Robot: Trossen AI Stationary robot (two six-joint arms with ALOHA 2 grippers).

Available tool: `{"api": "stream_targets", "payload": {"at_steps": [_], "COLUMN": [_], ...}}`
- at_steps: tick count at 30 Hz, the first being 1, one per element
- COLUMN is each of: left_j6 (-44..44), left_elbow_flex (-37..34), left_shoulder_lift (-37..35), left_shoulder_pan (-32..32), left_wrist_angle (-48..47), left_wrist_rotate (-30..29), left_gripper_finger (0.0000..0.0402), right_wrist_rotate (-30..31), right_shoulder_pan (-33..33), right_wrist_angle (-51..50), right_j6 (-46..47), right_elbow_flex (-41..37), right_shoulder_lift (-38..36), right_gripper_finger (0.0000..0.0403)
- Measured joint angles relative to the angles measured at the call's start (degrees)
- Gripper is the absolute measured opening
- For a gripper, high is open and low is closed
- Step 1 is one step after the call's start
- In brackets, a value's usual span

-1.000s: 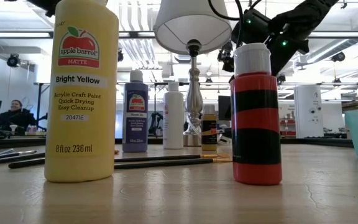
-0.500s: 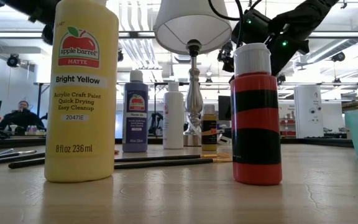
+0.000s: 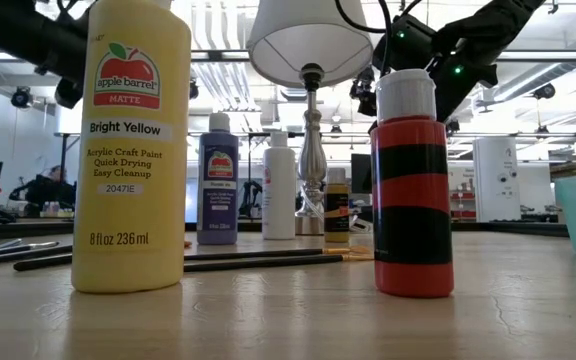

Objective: Pick & Place Paint Supplies
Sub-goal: Put the silver paint brush into the yellow cup

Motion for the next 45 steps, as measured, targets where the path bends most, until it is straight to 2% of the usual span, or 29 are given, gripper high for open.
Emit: {"api": "stream_targets", "payload": {"at_steps": [13,19,34,39,45], "left_j6": [-2.66,-3.01,-10.36,-10.92,-11.03], "left_elbow_flex": [-1.61,-1.61,-1.61,-1.61,-1.61], "left_shoulder_lift": [1.06,3.89,11.43,12.34,12.75], "left_shoulder_pan": [0.0,0.0,0.0,0.0,0.0], "left_wrist_angle": [-0.54,-0.56,-0.52,-0.5,-0.51], "left_wrist_rotate": [1.59,3.54,2.46,2.5,2.91], "left_gripper_finger": [0.0016,0.0016,0.0016,0.0016,0.0016], "right_wrist_rotate": [-0.1,-0.11,-0.12,-0.13,-0.12], "right_shoulder_pan": [0.0,0.0,0.0,0.0,0.0], "right_wrist_angle": [0.28,0.37,0.33,0.34,0.31], "right_j6": [-0.02,-0.02,-0.04,-0.07,-0.07], "right_elbow_flex": [0.0,0.0,0.0,-0.01,-0.09], "right_shoulder_lift": [0.02,0.02,0.02,0.02,0.04], "right_gripper_finger": [0.0146,0.0158,0.0184,0.0187,0.0172]}}
